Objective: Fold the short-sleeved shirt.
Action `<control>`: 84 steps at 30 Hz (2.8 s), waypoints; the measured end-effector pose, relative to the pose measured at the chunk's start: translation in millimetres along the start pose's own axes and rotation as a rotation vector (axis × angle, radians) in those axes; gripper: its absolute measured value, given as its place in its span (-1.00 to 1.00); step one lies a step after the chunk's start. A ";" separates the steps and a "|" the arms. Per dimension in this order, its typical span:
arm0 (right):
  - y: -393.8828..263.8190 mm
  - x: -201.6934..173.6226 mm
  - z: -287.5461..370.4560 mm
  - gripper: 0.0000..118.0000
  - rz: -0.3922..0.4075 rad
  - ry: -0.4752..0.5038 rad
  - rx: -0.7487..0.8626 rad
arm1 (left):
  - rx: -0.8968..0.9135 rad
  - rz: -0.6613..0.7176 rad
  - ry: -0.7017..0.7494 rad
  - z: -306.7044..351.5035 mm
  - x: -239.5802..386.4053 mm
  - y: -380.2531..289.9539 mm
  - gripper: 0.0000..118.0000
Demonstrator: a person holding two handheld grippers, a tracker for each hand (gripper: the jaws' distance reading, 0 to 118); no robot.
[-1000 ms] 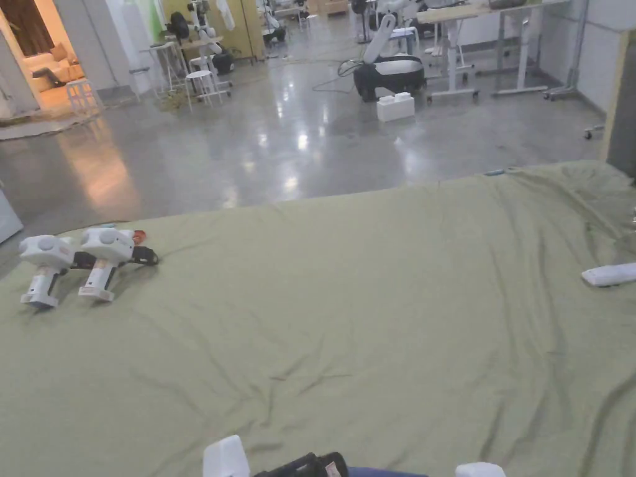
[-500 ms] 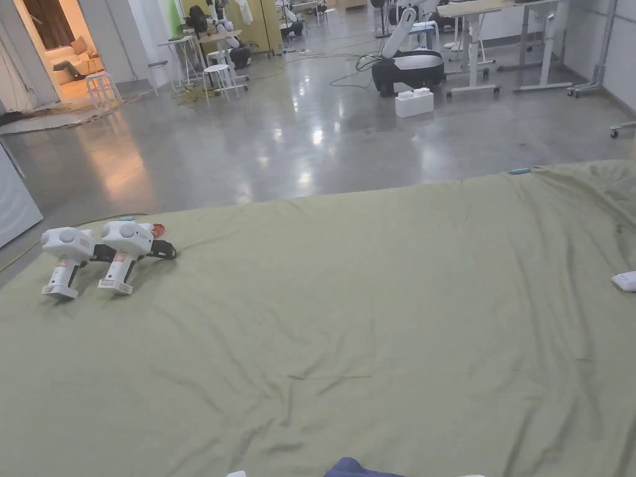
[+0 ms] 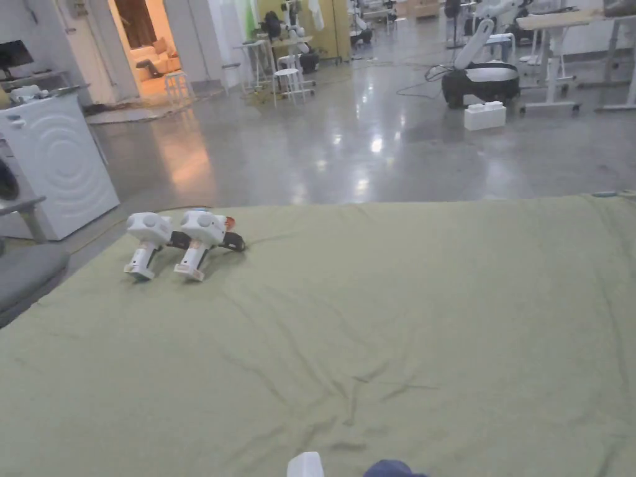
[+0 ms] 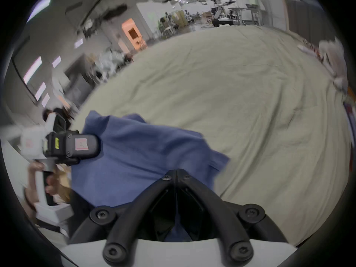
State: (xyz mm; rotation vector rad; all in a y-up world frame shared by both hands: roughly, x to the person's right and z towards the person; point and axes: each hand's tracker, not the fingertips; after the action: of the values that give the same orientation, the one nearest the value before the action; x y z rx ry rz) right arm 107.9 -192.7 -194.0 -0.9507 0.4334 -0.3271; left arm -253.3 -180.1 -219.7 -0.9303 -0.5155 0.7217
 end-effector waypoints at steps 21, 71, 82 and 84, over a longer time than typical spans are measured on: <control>-37.9 6.2 36.0 -1.00 -0.070 0.003 0.052 | 0.328 0.193 0.857 210.4 -138.4 119.3 0.47; 19.5 -57.1 240.0 -1.00 0.291 -0.308 0.841 | 0.873 -0.847 0.542 161.2 232.4 -61.6 -1.00; 24.9 -61.3 240.4 0.40 0.305 -0.279 0.850 | 0.859 -0.804 0.524 160.5 233.2 -58.8 0.62; 24.7 -63.9 240.3 0.48 0.321 -0.284 0.845 | 0.868 -0.797 0.525 159.5 232.2 -59.8 0.77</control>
State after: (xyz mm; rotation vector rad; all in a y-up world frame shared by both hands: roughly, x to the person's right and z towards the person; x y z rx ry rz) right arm 172.8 19.7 -79.4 -0.0884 0.1465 -0.0572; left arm -188.8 54.7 -65.9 -0.0319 -0.0424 -0.0747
